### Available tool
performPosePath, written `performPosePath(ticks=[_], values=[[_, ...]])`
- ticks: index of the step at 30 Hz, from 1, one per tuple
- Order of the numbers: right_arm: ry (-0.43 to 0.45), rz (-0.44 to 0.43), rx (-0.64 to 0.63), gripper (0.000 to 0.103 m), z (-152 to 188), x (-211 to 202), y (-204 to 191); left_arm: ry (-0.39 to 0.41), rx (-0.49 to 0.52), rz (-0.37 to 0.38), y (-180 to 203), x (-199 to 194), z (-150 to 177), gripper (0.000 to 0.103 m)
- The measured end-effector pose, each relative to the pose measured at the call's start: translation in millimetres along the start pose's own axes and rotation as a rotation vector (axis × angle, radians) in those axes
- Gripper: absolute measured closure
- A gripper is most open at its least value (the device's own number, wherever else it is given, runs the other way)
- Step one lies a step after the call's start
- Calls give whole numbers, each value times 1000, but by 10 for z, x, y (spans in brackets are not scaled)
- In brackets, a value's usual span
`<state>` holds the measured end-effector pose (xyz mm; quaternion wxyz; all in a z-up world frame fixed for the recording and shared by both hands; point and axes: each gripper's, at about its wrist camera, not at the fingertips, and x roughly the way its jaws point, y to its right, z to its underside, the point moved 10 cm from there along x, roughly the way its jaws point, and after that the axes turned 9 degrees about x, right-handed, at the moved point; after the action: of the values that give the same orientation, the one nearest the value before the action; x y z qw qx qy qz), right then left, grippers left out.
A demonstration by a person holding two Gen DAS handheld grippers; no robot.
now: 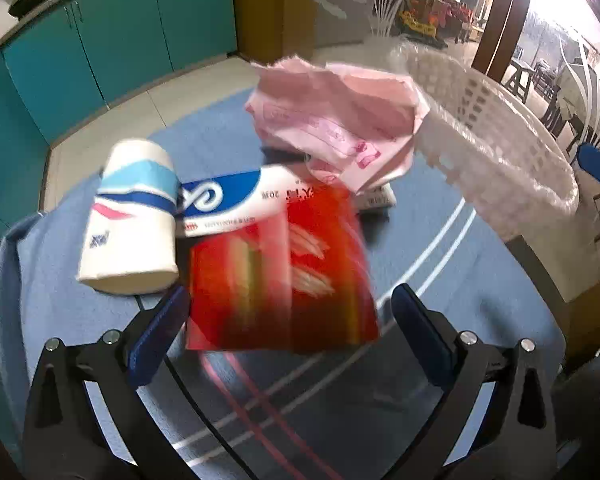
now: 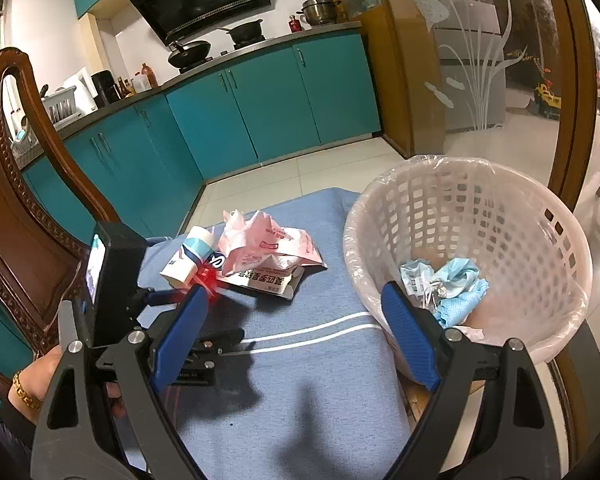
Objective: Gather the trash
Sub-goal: 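Close the left tool on the red cigarette box and lift it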
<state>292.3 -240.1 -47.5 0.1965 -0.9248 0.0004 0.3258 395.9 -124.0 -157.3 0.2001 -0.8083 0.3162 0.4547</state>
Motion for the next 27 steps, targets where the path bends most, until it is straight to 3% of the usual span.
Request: performPosePath(ticks=[1, 5, 10, 14, 18, 23, 24, 25, 27], values=[[0, 1, 1, 17, 0, 3, 5, -32, -27, 71, 44, 67, 67, 3], [3, -4, 13, 17, -24, -10, 19, -4, 15, 34, 25, 102, 89, 3], [-3, -12, 12, 17, -23, 6, 5, 38, -67, 74, -67, 38, 68, 3], [-9, -14, 21, 17, -26, 11, 35, 45, -123, 62, -203, 0, 115, 3], [-9, -17, 32, 17, -30, 9, 44, 73, -263, 106, -294, -110, 172, 3], [-19, -21, 25, 17, -7, 15, 18, 149, -553, 97, -698, -238, 306, 5], [-19, -21, 23, 17, -2, 10, 14, 161, -584, 70, -782, -258, 342, 12], [-20, -22, 22, 17, -1, 4, 14, 163, -599, 41, -849, -276, 377, 38], [-19, -22, 23, 17, 1, -2, 17, 180, -639, 74, -901, -324, 448, 55]])
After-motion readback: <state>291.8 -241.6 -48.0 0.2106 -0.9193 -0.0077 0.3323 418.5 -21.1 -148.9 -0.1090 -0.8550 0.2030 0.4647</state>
